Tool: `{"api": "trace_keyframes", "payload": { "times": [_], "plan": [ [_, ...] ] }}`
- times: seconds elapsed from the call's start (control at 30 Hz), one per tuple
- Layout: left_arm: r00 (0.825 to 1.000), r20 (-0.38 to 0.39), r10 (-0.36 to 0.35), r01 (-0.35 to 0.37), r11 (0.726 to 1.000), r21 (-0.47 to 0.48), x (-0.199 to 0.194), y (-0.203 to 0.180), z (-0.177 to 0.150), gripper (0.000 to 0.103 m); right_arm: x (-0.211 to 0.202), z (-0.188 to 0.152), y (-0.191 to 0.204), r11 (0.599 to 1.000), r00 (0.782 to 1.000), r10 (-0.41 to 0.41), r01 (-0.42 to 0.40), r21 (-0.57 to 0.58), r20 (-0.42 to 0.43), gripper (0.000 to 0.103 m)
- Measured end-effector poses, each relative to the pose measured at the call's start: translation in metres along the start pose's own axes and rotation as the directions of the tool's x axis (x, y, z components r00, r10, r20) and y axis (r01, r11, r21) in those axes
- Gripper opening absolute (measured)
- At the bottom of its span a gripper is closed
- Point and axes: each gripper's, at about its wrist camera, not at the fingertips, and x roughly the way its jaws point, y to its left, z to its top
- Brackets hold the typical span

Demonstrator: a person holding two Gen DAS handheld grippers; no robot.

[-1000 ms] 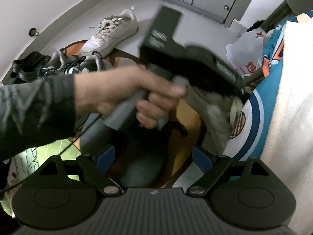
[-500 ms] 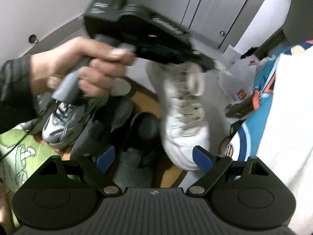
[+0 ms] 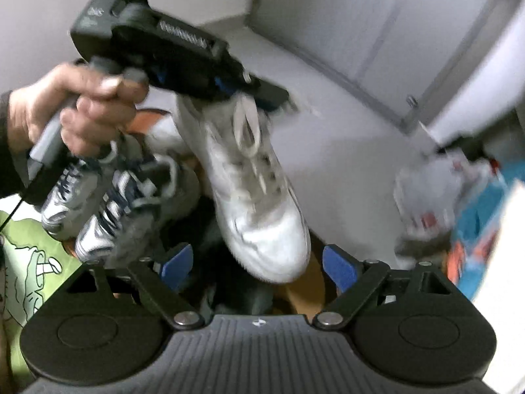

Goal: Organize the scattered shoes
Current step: 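Lift the white ERKE sneaker with the left tool and carry it over the mat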

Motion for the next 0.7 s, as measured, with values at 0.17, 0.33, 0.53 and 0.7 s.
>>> {"api": "trace_keyframes", "payload": {
  "times": [0.17,0.33,0.53,0.7],
  "plan": [
    [0.999,0.044,0.021,-0.021,1.000,-0.005,-0.020,0.004,0.009,0.010,0.021,0.011,0.001,0.998,0.997,0.049,-0.047,-0.037,0.054,0.095],
    [0.998,0.034,0.048,-0.049,0.999,0.023,-0.036,0.002,0.011,0.010,0.042,0.018,-0.002,0.997,0.992,0.072,-0.069,-0.029,0.104,0.095],
    [0.997,0.015,0.078,-0.078,0.996,0.039,-0.050,0.003,0.006,0.010,0.067,0.026,-0.004,0.995,0.982,0.098,-0.096,-0.020,0.164,0.095],
    [0.994,0.021,0.103,-0.103,0.994,0.033,-0.058,0.010,0.003,0.010,0.085,0.030,-0.003,0.991,0.971,0.137,-0.137,-0.013,0.197,0.097]
  ]
}}
